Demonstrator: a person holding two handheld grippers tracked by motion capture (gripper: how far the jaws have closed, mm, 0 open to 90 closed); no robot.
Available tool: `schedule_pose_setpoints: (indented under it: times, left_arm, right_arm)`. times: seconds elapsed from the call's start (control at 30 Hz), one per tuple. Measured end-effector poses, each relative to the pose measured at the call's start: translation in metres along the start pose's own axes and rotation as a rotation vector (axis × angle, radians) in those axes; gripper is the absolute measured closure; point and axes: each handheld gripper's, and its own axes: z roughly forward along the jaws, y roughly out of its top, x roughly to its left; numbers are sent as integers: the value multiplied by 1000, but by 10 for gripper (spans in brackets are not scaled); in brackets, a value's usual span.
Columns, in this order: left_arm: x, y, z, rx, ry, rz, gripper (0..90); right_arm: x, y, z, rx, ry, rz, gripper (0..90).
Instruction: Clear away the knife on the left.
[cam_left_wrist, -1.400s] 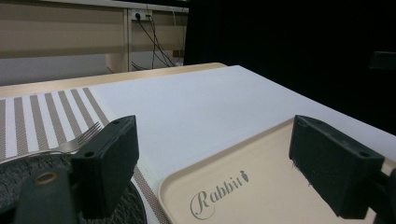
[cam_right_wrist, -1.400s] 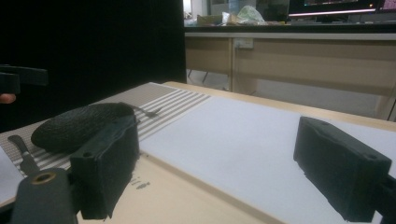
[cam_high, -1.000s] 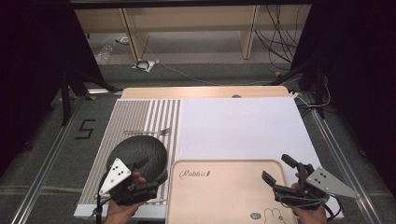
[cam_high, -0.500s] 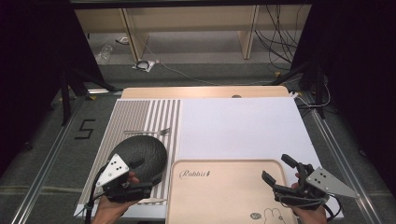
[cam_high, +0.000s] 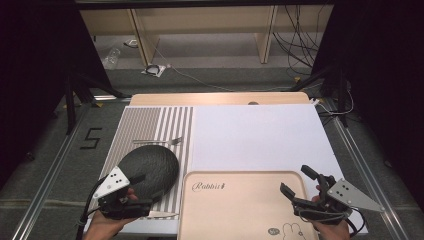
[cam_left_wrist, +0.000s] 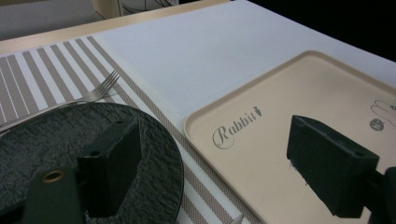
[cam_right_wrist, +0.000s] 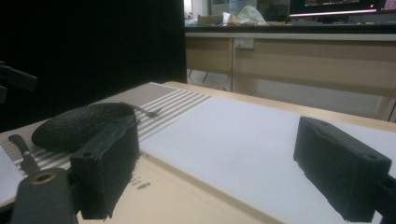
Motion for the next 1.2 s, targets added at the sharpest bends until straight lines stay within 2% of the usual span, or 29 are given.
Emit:
schedule_pose_setpoints:
  times: [0.23, 0.37, 0.43, 0.5, 0.6, 0.63, 0.8, 0.87, 1.2]
  left_arm:
    - [2, -4, -1, 66, 13, 37, 180]
    - [11, -8, -5, 117, 26, 43, 180]
    - [12, -8, -6, 127, 30, 45, 179]
    - [18, -11, -10, 169, 44, 51, 179]
    - [20, -12, -11, 190, 52, 60, 179]
    - [22, -14, -12, 215, 59, 68, 179]
    - [23, -20, -12, 246, 61, 67, 179]
    - [24, -25, -11, 279, 55, 71, 179]
    - [32, -33, -14, 359, 70, 77, 181]
  right_arm:
    - [1, 0, 0, 5, 1, -1, 152]
    - [1, 0, 1, 2, 3, -3, 152]
    - [1, 0, 1, 0, 3, -2, 152]
    - [1, 0, 1, 1, 3, -2, 152]
    - [1, -1, 1, 1, 3, -1, 152]
    - [1, 0, 1, 2, 4, -4, 152]
    - [1, 0, 1, 2, 4, -4, 152]
    - [1, 0, 1, 1, 3, -2, 152]
    - [1, 0, 1, 3, 6, -5, 153]
